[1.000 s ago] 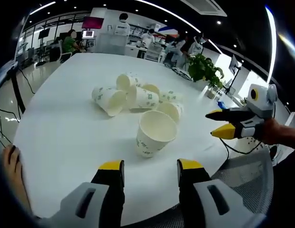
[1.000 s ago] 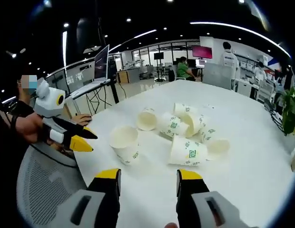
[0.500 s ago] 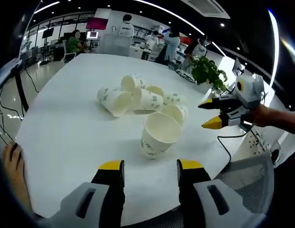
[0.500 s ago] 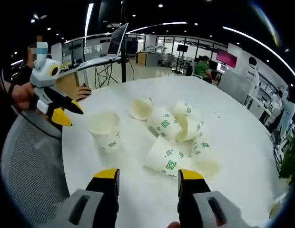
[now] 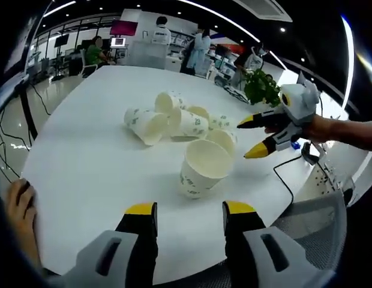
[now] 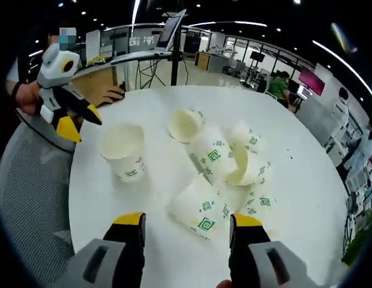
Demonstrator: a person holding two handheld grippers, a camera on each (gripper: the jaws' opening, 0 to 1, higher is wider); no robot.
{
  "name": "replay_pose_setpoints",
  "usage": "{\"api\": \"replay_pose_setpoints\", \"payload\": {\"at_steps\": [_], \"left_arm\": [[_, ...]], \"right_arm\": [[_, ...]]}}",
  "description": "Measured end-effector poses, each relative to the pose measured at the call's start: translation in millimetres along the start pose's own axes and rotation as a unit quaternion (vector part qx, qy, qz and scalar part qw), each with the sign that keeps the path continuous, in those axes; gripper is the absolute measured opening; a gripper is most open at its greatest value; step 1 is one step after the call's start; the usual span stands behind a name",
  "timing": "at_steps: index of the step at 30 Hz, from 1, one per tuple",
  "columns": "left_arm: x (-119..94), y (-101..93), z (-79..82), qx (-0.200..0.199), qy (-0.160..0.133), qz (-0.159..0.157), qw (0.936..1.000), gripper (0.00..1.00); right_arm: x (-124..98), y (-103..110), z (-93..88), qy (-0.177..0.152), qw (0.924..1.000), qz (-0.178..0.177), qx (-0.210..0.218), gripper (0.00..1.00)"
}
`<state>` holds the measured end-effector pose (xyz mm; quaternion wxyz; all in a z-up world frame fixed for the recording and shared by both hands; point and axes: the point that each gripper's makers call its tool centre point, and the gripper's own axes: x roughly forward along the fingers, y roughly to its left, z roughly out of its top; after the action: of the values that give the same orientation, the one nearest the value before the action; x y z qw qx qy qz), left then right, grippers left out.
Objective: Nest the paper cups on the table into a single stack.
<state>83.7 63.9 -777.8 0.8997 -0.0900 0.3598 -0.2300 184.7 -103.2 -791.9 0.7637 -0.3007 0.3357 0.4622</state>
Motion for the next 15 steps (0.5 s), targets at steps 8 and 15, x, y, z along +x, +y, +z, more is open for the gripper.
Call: {"api": "replay_pose_setpoints", "payload": {"at_steps": [8, 15], "left_arm": [[1.1, 3.9, -0.8, 0.005, 0.0, 0.004, 1.0, 0.42], [1.5, 2.5, -1.8, 0.004, 0.003, 0.003, 1.0, 0.42]], "right_arm": [[7.4, 2.5, 4.2, 0.022, 0.9972, 0.02, -0.068, 0.57], [16.3, 1.1, 2.2, 0.044, 0.9915, 0.044, -0.114, 0.6]]}}
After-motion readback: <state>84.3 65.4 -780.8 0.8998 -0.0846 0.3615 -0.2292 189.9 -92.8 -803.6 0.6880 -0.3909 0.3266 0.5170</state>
